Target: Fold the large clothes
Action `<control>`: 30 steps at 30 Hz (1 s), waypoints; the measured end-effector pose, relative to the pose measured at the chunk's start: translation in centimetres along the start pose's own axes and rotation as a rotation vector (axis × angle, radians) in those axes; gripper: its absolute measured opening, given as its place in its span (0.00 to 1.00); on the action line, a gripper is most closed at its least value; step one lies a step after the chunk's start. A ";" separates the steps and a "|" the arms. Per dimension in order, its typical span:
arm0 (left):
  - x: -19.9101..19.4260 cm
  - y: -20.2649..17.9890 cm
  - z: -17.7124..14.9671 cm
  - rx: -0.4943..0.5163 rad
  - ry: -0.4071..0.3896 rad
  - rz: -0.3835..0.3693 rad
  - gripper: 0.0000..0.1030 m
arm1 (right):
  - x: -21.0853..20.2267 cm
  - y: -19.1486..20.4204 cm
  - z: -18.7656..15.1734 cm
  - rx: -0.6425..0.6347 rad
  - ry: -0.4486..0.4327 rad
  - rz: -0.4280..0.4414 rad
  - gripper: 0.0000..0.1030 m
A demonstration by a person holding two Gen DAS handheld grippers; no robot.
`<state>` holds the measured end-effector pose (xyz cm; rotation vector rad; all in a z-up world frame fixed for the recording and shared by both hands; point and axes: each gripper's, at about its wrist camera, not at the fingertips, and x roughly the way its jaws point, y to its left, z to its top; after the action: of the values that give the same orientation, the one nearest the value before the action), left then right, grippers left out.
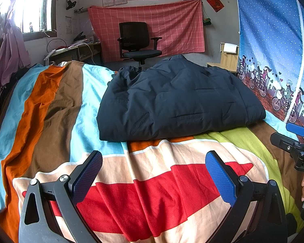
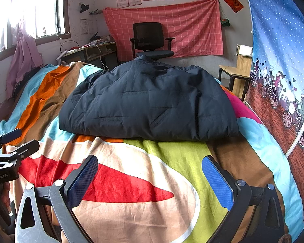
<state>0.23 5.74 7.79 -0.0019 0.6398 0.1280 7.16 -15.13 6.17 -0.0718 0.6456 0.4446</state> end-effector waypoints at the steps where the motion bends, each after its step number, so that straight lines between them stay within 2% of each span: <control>1: 0.1 -0.1 0.1 0.000 0.000 0.000 0.97 | 0.0 0.0 0.0 -0.001 -0.001 -0.001 1.00; 10: -0.2 -0.2 0.3 -0.008 -0.010 -0.026 0.97 | 0.0 0.1 0.0 0.000 -0.001 -0.001 1.00; 16: -0.4 -0.8 0.5 0.008 -0.023 0.017 0.97 | -0.1 0.0 0.0 -0.001 -0.002 -0.001 1.00; 30: -0.2 -0.9 0.3 0.007 -0.026 0.012 0.97 | 0.0 0.1 0.0 0.000 -0.001 -0.001 1.00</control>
<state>0.32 4.79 8.14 0.0105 0.6143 0.1367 7.09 -15.09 6.18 -0.0721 0.6441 0.4438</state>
